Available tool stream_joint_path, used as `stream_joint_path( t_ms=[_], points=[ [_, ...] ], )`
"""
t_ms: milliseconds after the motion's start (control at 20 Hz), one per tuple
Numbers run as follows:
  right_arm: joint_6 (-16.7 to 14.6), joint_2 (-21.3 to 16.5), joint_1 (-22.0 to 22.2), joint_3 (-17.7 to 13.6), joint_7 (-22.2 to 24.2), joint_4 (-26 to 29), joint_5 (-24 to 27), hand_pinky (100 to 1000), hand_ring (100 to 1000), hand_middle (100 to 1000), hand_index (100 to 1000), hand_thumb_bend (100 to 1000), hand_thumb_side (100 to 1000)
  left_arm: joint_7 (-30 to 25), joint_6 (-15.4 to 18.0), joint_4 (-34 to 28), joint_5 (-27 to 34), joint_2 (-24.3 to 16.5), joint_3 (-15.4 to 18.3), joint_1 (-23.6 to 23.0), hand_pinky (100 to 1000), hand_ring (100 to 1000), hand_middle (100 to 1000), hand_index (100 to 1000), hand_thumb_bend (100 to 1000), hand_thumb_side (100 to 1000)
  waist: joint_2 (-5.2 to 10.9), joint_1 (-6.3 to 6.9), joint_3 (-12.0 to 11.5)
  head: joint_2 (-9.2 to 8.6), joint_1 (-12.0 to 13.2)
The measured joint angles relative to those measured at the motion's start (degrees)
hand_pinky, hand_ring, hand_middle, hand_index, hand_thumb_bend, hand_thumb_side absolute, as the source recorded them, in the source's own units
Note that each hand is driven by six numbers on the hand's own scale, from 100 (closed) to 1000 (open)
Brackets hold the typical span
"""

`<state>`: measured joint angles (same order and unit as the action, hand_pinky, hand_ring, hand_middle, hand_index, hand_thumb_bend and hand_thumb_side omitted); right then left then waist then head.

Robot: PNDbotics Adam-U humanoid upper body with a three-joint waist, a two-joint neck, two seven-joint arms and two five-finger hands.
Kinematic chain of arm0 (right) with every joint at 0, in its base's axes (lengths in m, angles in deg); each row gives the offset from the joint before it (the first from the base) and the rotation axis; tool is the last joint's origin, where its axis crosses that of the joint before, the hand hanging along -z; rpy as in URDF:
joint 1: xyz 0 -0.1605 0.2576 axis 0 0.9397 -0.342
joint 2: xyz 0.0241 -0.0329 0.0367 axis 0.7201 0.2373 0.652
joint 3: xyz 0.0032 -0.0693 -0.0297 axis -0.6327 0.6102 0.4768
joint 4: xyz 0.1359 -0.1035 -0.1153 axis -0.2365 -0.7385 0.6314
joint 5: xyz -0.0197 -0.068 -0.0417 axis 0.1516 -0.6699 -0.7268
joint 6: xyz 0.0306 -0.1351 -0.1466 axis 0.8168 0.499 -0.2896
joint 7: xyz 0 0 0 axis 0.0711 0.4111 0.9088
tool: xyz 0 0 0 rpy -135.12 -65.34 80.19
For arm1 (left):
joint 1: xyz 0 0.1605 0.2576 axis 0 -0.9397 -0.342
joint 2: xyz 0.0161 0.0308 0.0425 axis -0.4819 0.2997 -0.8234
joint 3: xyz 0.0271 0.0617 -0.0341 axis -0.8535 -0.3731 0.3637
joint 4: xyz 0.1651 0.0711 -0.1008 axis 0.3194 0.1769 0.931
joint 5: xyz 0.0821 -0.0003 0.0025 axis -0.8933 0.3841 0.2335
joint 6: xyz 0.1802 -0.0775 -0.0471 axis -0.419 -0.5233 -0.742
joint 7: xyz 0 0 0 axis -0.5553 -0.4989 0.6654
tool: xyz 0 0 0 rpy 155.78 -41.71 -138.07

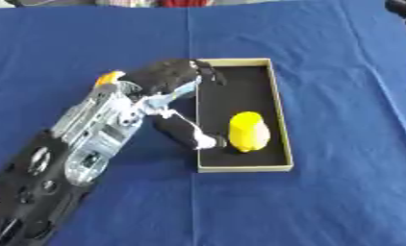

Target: Pick up objects on the table and place them in the box.

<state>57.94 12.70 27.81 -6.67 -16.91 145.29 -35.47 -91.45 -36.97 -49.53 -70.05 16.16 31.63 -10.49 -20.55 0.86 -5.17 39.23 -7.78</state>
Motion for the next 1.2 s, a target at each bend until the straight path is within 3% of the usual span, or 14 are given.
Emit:
stream_joint_path(
  t_ms=[300,650,1200],
  points=[
    [0.01,-0.21,0.38,-0.46,-0.57,0.0,-0.32,868,842,792,843,100,737,2.61,-3.34,-2.41,1.25,-7.7,6.11,-4.35,878,894,818,872,570,405,0.05,0.08,-0.81,0.0,-1.44],
    [0.1,-0.34,0.31,-0.4,-0.54,0.0,-0.34,867,842,792,842,100,742,3.78,-4.17,4.17,6.29,-15.54,11.44,-4.46,884,906,830,884,588,367,0.06,-0.35,-0.12,0.0,-1.07],
    [0.48,-0.28,0.04,-0.06,-0.15,0.0,-0.23,868,843,793,843,100,752,3.52,1.11,19.12,8.52,-13.48,12.67,2.71,879,907,839,898,589,338,-0.33,-0.82,1.23,-0.43,0.33]
  ],
)
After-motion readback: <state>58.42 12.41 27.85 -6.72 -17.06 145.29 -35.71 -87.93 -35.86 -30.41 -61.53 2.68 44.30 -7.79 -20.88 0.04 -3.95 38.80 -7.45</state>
